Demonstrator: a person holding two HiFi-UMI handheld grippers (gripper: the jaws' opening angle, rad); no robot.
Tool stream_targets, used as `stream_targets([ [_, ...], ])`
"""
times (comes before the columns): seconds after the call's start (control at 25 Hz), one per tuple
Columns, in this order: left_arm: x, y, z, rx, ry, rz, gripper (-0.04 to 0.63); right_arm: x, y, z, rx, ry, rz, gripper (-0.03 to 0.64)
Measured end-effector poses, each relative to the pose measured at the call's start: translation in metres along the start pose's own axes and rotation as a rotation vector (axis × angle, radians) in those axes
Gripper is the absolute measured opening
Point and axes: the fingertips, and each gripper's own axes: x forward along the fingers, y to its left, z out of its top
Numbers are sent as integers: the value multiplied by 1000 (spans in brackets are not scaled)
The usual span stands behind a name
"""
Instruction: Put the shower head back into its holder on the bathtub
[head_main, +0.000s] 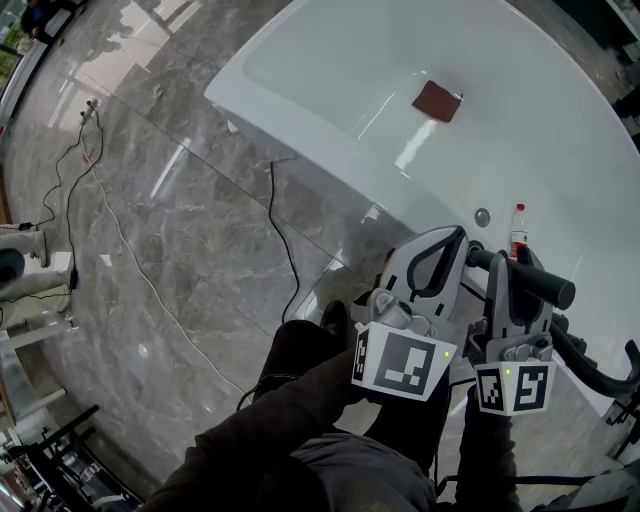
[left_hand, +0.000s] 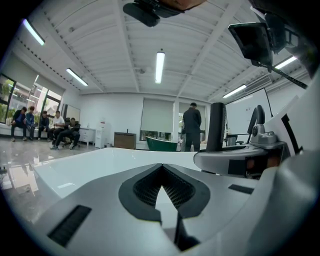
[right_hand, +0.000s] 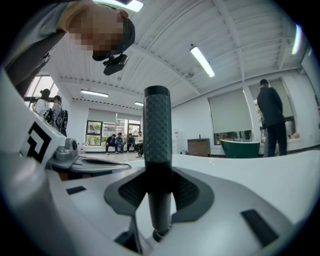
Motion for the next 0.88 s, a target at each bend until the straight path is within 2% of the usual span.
stream_targets([
  [0.2,1,0,-4,1,4,2,3,2,-1,-6,1,5,5,132],
  [0.52,1,-2,0,46,-9,-7,3,3,-2,-11,1,8,2,132],
  [0.6,-2,3,2,94,-28,-20,3,5,4,-15,-6,12,4,132],
  [0.68,-8,11,6,178,-41,-45,3,9,15,-17,-13,8,5,132],
  [0.72,-11,14,5,181,-28,-42,3,12,19,-16,-20,2,10,132],
  [0.84,-13,17,-8,4,49,36,3,19,17,-9,-55,-11,38,132],
  [0.88,-11,14,-9,-24,56,47,3,19,14,-8,-58,-2,40,132],
])
